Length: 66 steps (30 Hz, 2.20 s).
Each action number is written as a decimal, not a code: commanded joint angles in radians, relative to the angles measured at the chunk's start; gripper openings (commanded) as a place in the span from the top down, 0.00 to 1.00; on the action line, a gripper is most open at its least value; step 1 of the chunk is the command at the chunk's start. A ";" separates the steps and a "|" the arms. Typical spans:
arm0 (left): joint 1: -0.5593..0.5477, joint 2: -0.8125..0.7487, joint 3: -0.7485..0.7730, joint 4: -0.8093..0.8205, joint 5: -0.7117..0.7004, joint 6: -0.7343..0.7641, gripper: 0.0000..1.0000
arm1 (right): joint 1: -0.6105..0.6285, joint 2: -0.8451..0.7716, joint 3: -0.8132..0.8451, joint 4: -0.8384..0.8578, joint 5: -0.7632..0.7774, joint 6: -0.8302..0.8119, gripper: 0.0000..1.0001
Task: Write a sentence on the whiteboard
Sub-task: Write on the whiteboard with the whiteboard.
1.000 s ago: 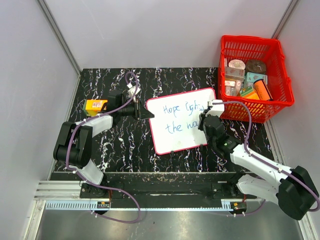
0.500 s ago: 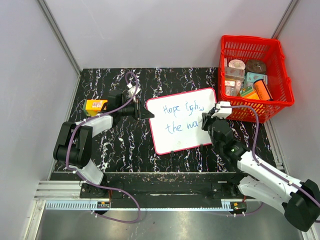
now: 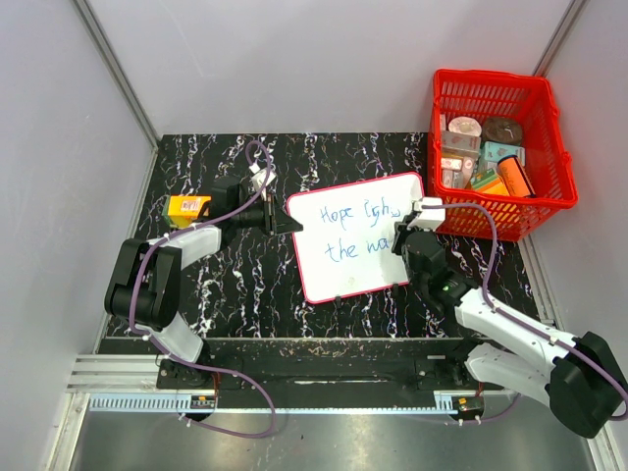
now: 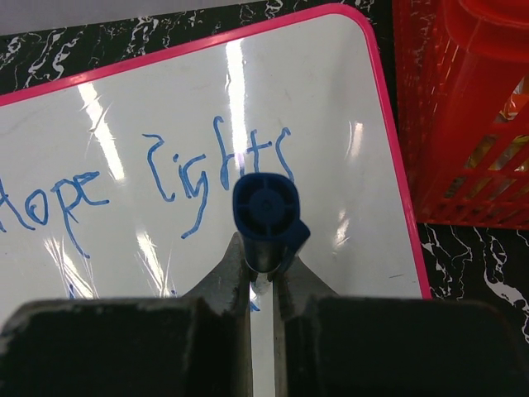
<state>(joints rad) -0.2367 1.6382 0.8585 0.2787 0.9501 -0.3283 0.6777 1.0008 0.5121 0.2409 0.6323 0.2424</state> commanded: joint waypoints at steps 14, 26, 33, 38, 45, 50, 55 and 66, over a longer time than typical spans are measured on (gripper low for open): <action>-0.036 0.040 0.001 -0.033 -0.140 0.175 1.00 | -0.004 0.061 0.051 0.115 0.050 -0.017 1.00; -0.038 0.041 0.001 -0.033 -0.139 0.175 1.00 | -0.006 0.045 0.046 0.011 0.030 0.012 1.00; -0.036 0.041 -0.001 -0.033 -0.142 0.175 1.00 | -0.006 0.019 0.031 -0.051 0.023 0.031 1.00; -0.038 0.040 0.001 -0.032 -0.142 0.175 1.00 | -0.006 -0.013 0.009 -0.078 0.023 0.041 1.00; -0.038 0.043 0.001 -0.032 -0.143 0.175 1.00 | -0.006 -0.053 0.026 -0.077 0.036 0.055 1.00; -0.038 0.043 -0.001 -0.032 -0.142 0.175 1.00 | -0.006 -0.077 0.034 -0.039 0.064 0.046 1.00; -0.039 0.041 -0.001 -0.032 -0.142 0.175 1.00 | -0.007 -0.034 0.051 -0.015 0.098 0.032 1.00; -0.038 0.043 0.001 -0.032 -0.142 0.175 1.00 | -0.015 0.004 0.062 0.029 0.113 0.026 1.00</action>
<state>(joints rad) -0.2390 1.6386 0.8635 0.2749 0.9501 -0.3218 0.6746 1.0054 0.5297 0.2050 0.6994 0.2806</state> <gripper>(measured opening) 0.199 0.107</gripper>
